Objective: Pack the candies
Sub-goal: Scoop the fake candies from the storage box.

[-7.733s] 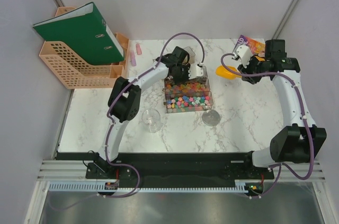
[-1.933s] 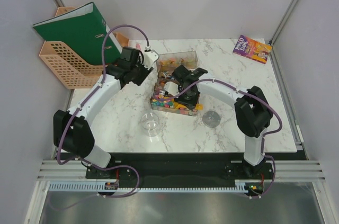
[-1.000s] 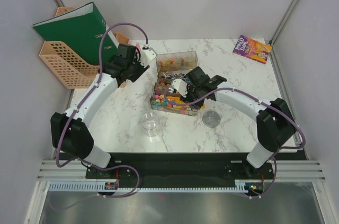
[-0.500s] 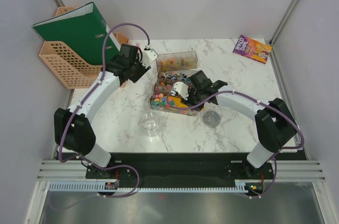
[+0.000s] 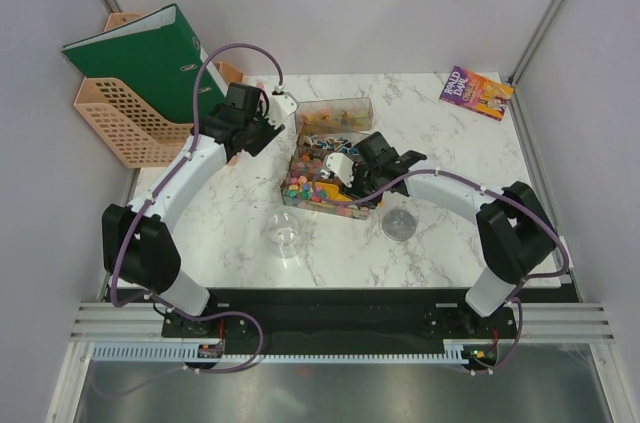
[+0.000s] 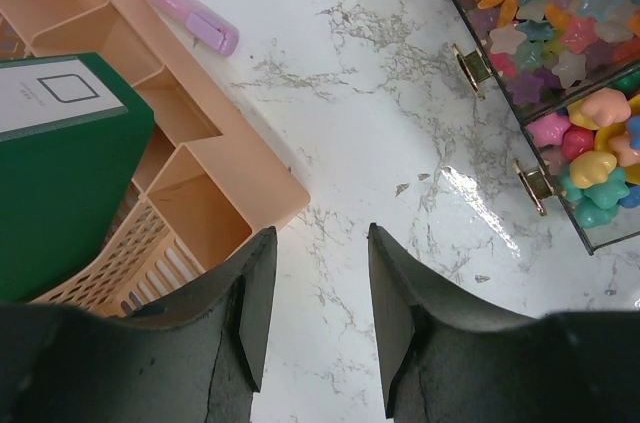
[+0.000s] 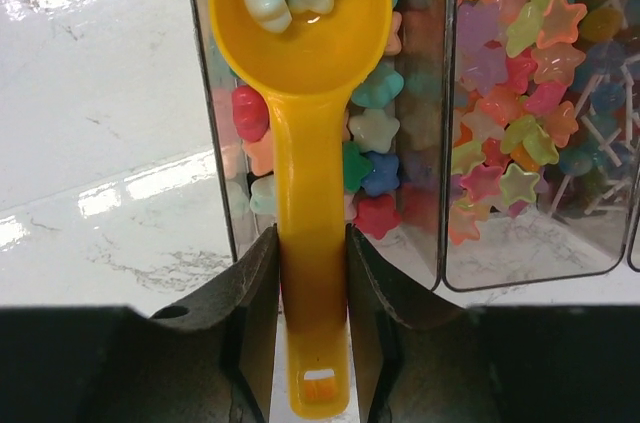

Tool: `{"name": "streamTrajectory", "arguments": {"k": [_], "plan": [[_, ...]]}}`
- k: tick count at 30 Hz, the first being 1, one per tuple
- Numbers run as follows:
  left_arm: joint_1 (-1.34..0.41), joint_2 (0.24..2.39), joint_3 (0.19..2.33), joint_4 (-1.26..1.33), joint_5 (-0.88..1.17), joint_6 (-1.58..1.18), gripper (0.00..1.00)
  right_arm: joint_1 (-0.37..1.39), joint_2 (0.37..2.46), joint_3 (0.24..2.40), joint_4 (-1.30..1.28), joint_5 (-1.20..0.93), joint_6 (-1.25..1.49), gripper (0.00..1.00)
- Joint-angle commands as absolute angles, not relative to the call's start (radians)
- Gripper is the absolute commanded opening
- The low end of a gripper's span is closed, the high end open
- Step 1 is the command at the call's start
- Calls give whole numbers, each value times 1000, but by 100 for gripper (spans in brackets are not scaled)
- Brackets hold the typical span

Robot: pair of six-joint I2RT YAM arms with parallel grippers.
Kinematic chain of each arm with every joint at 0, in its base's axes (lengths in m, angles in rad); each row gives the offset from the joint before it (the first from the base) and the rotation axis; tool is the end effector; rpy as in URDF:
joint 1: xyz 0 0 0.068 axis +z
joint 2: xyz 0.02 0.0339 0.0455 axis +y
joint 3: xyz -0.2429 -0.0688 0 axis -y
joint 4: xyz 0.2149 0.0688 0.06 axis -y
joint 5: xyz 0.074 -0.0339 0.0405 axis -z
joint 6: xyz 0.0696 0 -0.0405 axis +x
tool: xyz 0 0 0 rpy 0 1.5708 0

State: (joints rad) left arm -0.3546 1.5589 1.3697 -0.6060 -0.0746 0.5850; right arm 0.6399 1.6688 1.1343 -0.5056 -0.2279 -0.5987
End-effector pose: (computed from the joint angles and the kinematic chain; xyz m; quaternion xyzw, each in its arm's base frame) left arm 0.3205 -0.1131 0.2725 0.4062 0.8313 0.0777 0.3714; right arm 0.2561 0.2103 0.1751 -0.5808 0.7634 0.1151 0.2582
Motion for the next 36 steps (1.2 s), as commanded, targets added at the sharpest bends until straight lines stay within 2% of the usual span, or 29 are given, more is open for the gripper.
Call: {"name": "streamTrajectory", "arguments": {"k": [1, 4, 5, 7, 8, 17, 27, 36], "plan": [[-350, 1557, 1385, -609, -77, 600, 49, 646, 1730, 1140, -463, -279, -595, 37], [-350, 1563, 1387, -609, -74, 594, 49, 646, 1740, 1143, -466, -282, -592, 39], [-350, 1562, 1385, -611, -74, 594, 49, 644, 1736, 1143, -466, -284, -592, 35], [-350, 1563, 1384, -609, -72, 592, 49, 644, 1741, 1144, -466, -275, -589, 21], [-350, 1562, 1384, -609, -72, 592, 49, 644, 1737, 1143, -462, -269, -588, 0], [-348, 1560, 1381, -611, -71, 600, 49, 621, 1602, 1051, -348, -294, -566, 0], [-348, 1585, 1417, -626, -71, 621, 49, 578, 1467, 905, -180, -426, -485, 0], [-331, 1598, 1528, -630, -140, 560, 57, 549, 1414, 900, -94, -499, -396, 0]]}}
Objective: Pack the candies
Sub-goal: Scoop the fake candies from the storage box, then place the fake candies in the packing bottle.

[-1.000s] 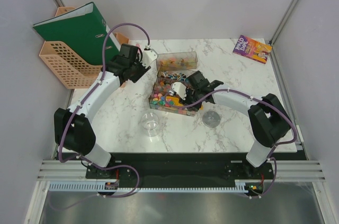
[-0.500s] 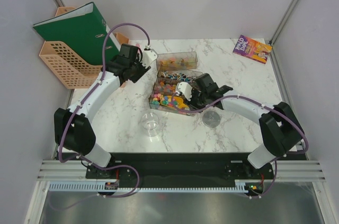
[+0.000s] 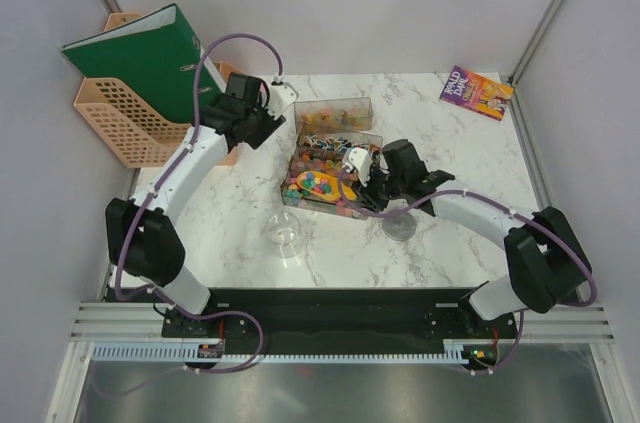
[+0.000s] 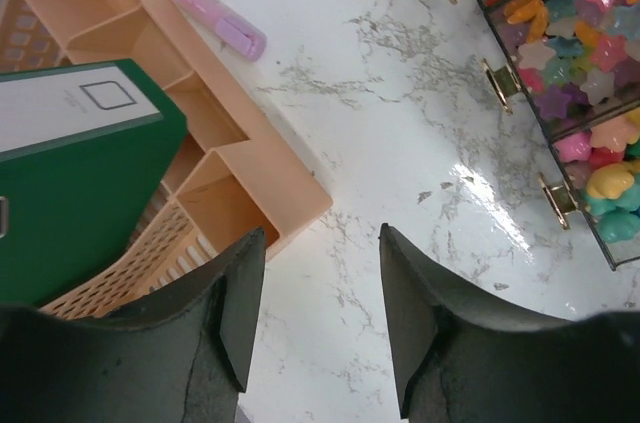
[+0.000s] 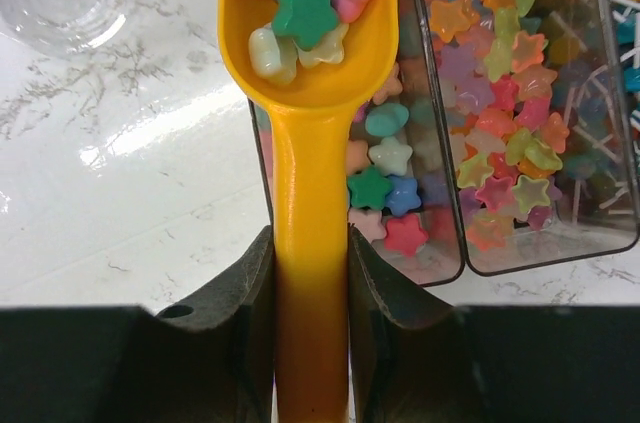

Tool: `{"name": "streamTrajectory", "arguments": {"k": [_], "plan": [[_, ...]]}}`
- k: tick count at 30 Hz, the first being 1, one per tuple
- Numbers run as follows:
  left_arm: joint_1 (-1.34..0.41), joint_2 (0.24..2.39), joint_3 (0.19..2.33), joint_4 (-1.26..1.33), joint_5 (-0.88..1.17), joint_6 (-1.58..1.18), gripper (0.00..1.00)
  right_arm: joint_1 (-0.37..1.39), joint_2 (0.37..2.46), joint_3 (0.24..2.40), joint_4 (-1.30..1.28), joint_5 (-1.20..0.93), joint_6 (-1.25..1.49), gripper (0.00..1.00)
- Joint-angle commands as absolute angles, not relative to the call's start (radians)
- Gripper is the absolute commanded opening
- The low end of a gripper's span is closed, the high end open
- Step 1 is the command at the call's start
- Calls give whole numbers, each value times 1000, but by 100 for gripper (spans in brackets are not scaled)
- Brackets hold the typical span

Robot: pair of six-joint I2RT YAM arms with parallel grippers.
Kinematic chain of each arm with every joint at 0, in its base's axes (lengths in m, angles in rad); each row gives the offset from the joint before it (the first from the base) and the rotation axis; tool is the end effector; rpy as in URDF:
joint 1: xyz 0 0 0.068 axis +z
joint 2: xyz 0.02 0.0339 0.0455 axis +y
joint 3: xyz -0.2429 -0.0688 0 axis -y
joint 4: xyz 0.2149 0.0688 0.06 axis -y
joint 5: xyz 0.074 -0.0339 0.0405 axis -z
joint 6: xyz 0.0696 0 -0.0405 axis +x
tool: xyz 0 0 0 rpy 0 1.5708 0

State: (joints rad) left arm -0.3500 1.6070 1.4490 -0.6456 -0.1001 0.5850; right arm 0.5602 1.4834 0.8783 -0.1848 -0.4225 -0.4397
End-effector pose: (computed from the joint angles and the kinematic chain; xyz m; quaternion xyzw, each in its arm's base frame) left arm 0.3311 -0.1134 0.2786 0.4007 0.8352 0.0899 0.3658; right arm 0.2444 0.1870 0.1849 -0.5035 0.7553 0.2160 0.3598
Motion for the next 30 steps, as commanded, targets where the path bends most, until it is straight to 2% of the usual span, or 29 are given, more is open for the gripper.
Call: {"name": "streamTrajectory", "arguments": {"k": [1, 11, 15, 18, 30], "plan": [[-319, 1591, 1543, -629, -141, 552, 59, 545, 1390, 903, -97, -499, -399, 0], [-276, 1436, 1416, -632, -138, 477, 61, 545, 1272, 1005, -407, -460, -656, 0], [-268, 1375, 1367, -630, -146, 425, 72, 545, 1252, 1052, -491, -507, -693, 0], [-256, 1342, 1338, -624, -146, 402, 74, 563, 1264, 1106, -561, -518, -716, 0], [-250, 1247, 1250, -594, -158, 382, 73, 673, 1333, 1183, -707, -463, -784, 0]]}}
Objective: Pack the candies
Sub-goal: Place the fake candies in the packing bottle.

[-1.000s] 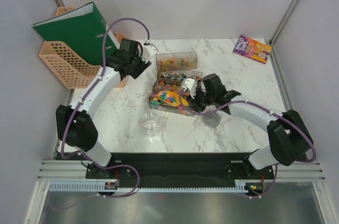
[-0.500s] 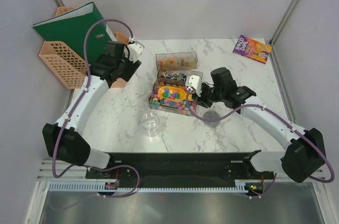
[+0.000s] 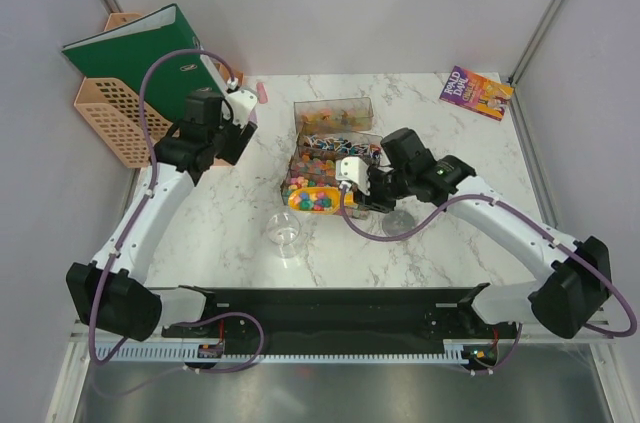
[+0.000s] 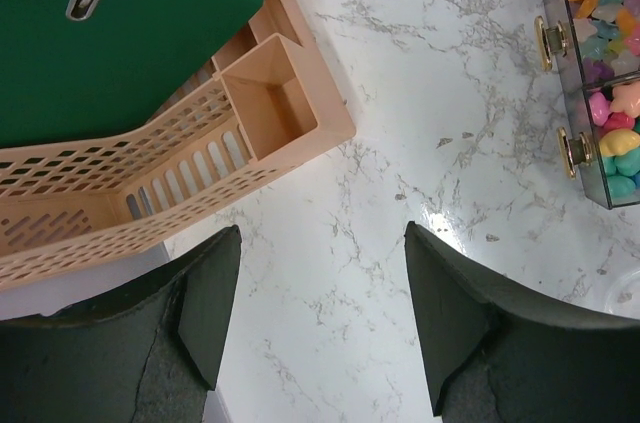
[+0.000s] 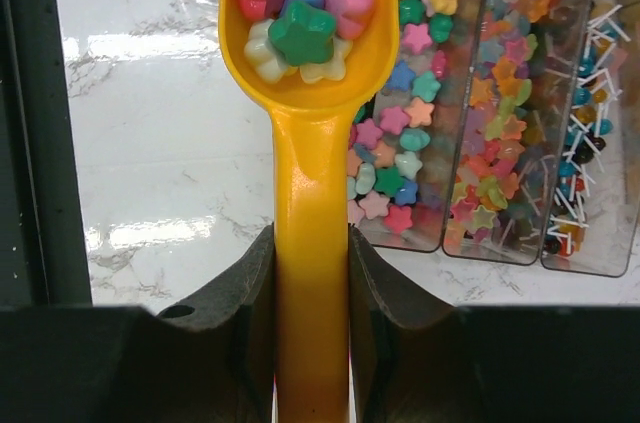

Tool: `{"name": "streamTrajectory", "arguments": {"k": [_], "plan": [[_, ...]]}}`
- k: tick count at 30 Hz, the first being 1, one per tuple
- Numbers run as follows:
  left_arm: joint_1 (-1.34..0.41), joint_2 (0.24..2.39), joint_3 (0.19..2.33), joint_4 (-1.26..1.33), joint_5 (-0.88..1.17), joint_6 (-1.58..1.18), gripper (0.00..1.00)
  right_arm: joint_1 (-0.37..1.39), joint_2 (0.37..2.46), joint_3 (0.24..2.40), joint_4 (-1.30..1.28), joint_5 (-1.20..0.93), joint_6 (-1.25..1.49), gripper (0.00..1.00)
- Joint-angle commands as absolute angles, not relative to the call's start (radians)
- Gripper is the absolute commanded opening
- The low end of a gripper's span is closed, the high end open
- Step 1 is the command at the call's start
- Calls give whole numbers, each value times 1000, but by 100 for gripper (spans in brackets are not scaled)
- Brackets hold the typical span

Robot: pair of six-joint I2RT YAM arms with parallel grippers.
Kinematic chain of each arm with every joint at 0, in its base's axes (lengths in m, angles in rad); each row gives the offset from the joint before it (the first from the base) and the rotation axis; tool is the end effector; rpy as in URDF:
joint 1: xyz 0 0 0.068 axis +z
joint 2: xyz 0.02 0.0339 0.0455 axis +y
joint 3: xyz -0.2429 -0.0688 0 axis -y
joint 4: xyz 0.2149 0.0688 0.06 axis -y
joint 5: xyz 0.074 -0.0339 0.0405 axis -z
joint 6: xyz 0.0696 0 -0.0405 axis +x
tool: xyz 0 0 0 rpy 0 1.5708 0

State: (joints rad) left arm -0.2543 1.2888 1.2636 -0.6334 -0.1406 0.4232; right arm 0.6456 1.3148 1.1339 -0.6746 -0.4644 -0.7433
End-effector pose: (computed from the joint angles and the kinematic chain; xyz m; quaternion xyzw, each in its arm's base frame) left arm 0.2752 -0.0614 0.3139 0.2684 0.8549 0.0999 0.4325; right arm 0.1969 0.1874 0.2660 -0.6453 0.6489 0.1987 0.3508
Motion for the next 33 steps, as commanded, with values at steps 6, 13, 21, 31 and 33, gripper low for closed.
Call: {"name": "streamTrajectory", "arguments": {"k": [6, 13, 21, 31, 33], "plan": [[-247, 1221, 1226, -572, -156, 377, 74, 739, 1402, 1238, -785, -373, -833, 0], [-239, 1204, 1220, -561, -149, 364, 74, 779, 1469, 1316, -848, -296, -853, 0], [-239, 1193, 1203, -551, -141, 364, 74, 871, 1526, 1393, -922, -170, -900, 0], [-238, 1180, 1186, -534, -133, 350, 74, 946, 1592, 1514, -1048, -28, -908, 0], [-236, 1177, 1186, -532, -129, 344, 74, 954, 1606, 1549, -1066, -6, -908, 0]]}}
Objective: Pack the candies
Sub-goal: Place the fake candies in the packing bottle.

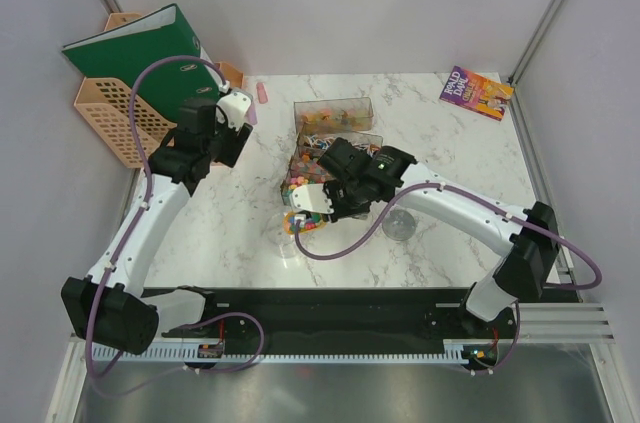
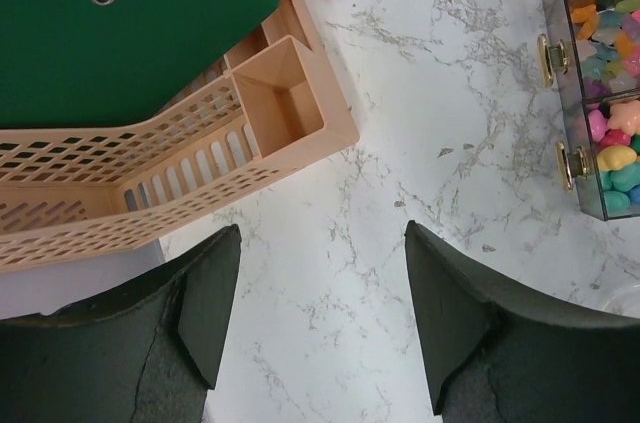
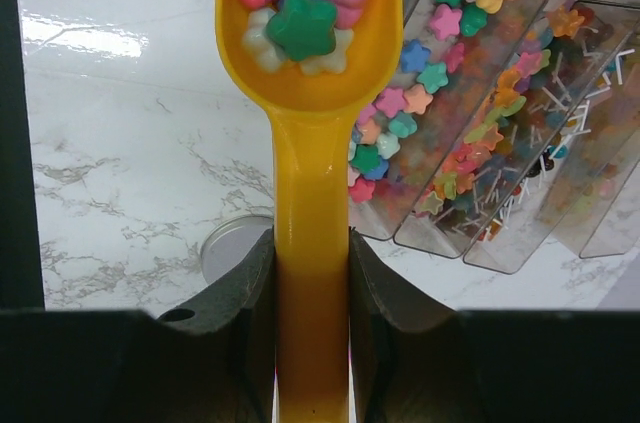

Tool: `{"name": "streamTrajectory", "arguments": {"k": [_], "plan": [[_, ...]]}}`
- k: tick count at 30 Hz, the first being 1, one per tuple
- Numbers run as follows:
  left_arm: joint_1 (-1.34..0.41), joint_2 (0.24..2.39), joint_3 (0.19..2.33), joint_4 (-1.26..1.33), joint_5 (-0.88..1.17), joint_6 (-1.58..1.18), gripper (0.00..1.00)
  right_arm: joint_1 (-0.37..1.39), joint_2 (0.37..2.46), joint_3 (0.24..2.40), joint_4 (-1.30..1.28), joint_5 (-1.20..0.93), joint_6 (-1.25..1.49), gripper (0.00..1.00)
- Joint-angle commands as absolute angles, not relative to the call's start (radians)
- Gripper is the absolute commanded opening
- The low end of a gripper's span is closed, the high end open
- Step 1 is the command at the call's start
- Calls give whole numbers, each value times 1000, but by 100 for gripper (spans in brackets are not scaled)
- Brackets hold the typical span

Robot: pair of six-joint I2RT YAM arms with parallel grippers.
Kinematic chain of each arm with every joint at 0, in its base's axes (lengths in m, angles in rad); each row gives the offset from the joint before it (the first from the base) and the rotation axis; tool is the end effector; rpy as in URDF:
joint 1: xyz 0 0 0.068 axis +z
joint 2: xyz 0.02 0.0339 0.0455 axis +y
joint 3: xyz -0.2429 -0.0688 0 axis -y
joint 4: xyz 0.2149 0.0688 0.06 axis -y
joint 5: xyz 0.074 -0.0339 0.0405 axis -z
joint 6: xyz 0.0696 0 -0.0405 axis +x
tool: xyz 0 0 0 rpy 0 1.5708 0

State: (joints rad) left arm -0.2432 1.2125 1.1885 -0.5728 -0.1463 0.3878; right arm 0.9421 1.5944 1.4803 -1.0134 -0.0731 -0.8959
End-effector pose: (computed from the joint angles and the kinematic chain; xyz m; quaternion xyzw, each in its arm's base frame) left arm 0.2638 -0.0550 0.3155 0.2410 0.8485 0.0981 0.4608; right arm 0.1768 0.2518 0.2619 -0.7799 0.5850 0.0407 0.2188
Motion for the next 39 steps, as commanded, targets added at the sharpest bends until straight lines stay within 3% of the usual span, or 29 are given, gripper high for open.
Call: {"name": "streamTrajectory", "arguments": {"k": [1, 29, 37, 39], "plan": [[-236, 1174, 1183, -532, -123, 342, 74, 957, 1614, 1569, -1080, -6, -908, 0], [-235, 1187, 1221, -529, -25, 324, 75, 1085, 1684, 1758, -1207, 261, -878, 0], [-235, 1232, 1287, -679, 378, 276, 80, 959, 1557, 1680, -1022, 181, -718, 0], [-235, 1255, 1289, -705, 496, 239, 75, 879, 1545, 1704, -1002, 103, -675, 0]]}}
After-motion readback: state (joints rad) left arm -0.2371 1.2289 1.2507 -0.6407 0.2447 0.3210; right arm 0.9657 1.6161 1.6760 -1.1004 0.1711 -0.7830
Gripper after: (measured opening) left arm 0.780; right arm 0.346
